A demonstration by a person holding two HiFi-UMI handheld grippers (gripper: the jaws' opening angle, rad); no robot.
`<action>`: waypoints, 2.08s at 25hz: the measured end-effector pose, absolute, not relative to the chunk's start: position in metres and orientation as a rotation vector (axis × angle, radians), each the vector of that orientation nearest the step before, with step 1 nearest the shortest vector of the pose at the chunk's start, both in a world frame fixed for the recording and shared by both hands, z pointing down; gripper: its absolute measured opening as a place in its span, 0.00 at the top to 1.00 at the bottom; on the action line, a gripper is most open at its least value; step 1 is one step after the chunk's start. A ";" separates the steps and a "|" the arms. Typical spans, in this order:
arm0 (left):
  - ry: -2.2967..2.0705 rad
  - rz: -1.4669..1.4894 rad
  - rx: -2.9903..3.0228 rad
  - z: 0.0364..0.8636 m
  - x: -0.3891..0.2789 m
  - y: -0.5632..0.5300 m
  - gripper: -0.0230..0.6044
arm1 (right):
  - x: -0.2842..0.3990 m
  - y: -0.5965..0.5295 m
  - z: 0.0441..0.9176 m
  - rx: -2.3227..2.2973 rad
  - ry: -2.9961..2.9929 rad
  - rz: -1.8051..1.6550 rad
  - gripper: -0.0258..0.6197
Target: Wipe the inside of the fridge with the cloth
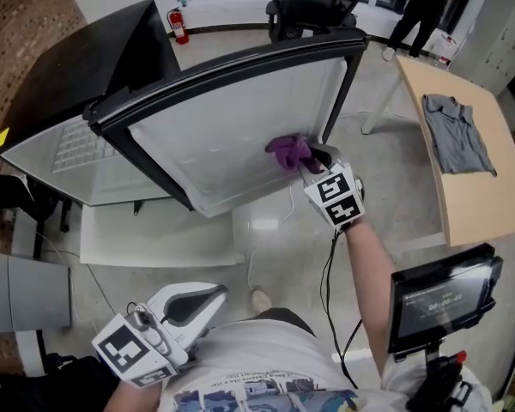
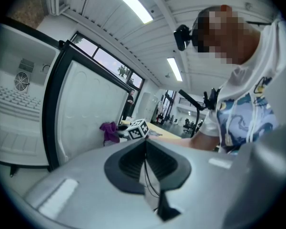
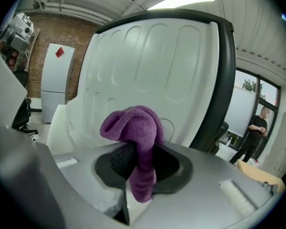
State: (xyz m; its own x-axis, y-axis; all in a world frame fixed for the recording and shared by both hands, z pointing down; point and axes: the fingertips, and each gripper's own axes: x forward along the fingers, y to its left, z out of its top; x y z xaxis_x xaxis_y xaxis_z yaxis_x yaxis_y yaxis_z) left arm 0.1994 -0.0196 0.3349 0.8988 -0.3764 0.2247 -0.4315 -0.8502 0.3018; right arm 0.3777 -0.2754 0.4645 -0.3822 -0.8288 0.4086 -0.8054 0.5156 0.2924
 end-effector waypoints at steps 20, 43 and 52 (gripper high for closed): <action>-0.583 0.223 2.730 0.333 0.195 -0.010 0.95 | 0.392 -0.259 0.408 1.564 -2.301 -0.056 0.84; -0.737 0.206 2.672 0.335 0.148 0.005 0.95 | 0.174 -0.205 0.471 1.160 -2.698 0.320 0.84; -0.743 0.213 2.679 0.332 0.144 0.005 0.95 | 0.176 -0.211 0.501 1.139 -2.621 0.320 0.84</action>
